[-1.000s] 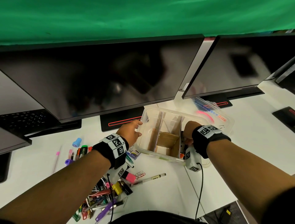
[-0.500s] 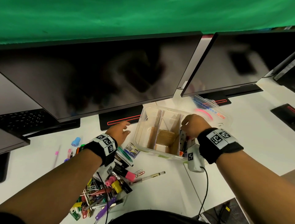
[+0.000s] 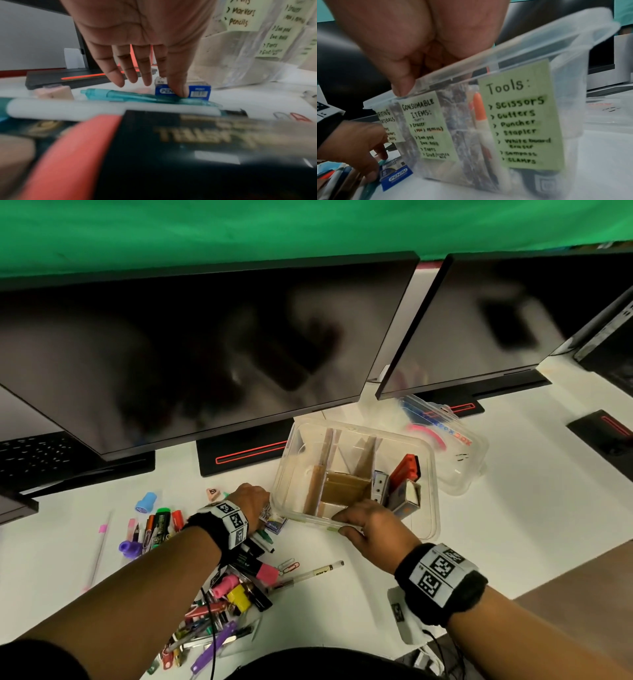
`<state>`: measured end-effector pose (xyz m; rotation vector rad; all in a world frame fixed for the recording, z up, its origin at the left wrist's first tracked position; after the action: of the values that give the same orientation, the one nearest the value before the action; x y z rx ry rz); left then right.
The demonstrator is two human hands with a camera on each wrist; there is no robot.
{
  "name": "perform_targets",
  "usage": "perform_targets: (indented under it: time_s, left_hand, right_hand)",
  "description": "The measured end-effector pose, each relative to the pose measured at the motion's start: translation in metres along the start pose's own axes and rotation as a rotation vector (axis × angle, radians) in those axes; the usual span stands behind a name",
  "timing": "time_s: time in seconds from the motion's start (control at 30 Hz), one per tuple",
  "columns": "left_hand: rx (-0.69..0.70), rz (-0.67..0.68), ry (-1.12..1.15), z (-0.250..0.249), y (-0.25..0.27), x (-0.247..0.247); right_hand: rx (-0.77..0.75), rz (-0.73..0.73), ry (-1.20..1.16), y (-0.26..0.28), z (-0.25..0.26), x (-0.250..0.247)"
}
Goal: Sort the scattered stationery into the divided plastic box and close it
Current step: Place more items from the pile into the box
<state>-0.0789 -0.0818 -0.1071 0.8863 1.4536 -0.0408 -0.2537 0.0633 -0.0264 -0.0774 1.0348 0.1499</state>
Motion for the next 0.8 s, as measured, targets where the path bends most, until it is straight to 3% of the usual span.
perform_targets:
  time_s: [0.4, 0.63, 0.8]
  left_hand:
    - [-0.019, -0.017, 0.039, 0.009, 0.017, -0.004]
    - [-0.034, -0.048, 0.047, 0.04, 0.052, -0.041]
    - [0.006, -0.048, 0.068, 0.041, 0.077, -0.08]
  right_hand:
    - [0.07, 0.009, -0.092, -0.002, -0.003, -0.004]
    - [0.371, -0.314, -0.435, -0.004, -0.029, -0.058]
    - [0.356, -0.26, -0.453, -0.018, -0.029, -0.064]
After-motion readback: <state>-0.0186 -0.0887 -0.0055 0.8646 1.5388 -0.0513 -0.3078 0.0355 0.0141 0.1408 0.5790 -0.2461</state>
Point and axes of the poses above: each hand's wrist, its own y-axis away from the middle knuckle, its own x-axis out of the palm, z = x × y, the point moved 4 cm from there along -y, towards the middle knuckle, and after that the axes turned 4 degrees about -x, right-handed, at the moved point
